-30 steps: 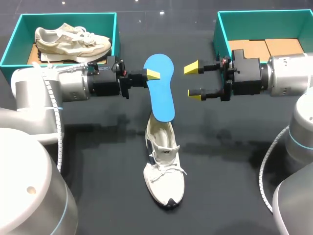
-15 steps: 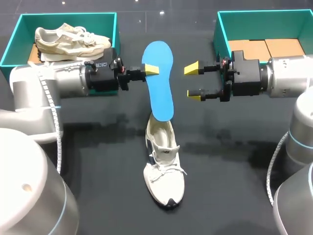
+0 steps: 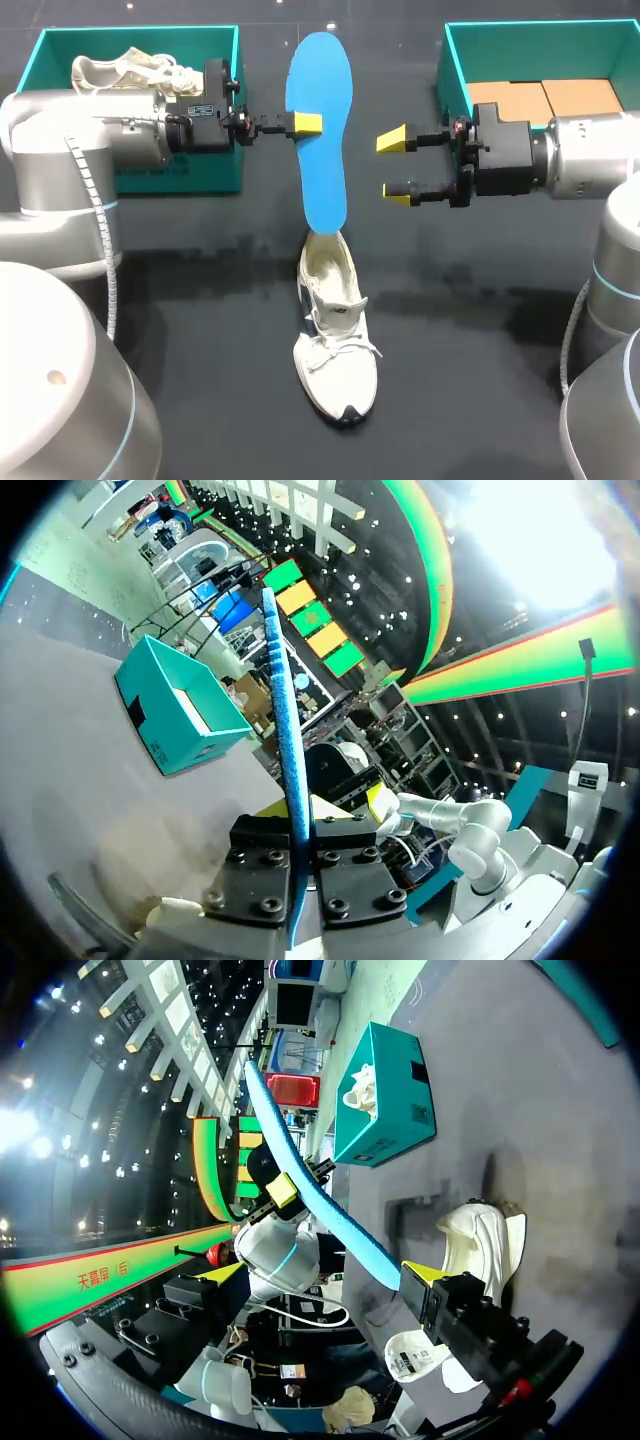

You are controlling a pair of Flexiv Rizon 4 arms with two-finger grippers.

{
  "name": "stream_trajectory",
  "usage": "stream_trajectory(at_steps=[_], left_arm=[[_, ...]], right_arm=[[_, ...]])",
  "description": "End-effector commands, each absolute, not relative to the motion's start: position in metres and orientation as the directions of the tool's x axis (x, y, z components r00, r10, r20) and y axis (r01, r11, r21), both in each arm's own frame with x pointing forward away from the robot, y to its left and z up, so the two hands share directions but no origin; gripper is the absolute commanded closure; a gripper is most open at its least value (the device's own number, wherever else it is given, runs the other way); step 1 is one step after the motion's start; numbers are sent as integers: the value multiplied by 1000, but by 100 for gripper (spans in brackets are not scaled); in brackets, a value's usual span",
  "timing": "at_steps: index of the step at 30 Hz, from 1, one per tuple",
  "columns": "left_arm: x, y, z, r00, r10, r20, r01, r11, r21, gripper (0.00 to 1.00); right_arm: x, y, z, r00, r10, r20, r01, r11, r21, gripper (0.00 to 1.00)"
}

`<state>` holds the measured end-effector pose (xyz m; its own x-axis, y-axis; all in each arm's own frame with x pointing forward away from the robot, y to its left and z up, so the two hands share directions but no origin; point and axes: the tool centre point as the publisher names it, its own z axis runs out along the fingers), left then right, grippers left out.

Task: Take the shoe out of the shoebox, open the shoe tongue, remove and reinsert the insole, then place the shoe into the shoebox

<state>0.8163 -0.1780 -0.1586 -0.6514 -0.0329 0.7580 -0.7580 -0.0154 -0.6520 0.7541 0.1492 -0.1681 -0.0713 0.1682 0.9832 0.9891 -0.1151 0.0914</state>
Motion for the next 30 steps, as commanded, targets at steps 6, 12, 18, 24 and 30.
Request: stream_trajectory(at_steps=[6,12,18,24,30], left_arm=[[814,-178,-157,-785,-83,615,-617,5,-787,100],[808,-170,-148,-878,-53,476,-477,-7,-879,100],[795,-166,-134,-963,-16,270,-271,20,-962,100],[791,-166,-131,-996,20,93,-91,60,-994,100],[809,-166,-136,-1000,4,-10,10,64,-998,100]], right_arm=[[754,151,-168,-70,171,983,989,-116,90,0],[754,151,-168,-70,171,983,989,-116,90,0],[754,151,-168,-70,171,983,989,-116,90,0],[754,151,-168,-70,171,983,989,-116,90,0],[754,151,-168,-70,171,983,989,-116,90,0]])
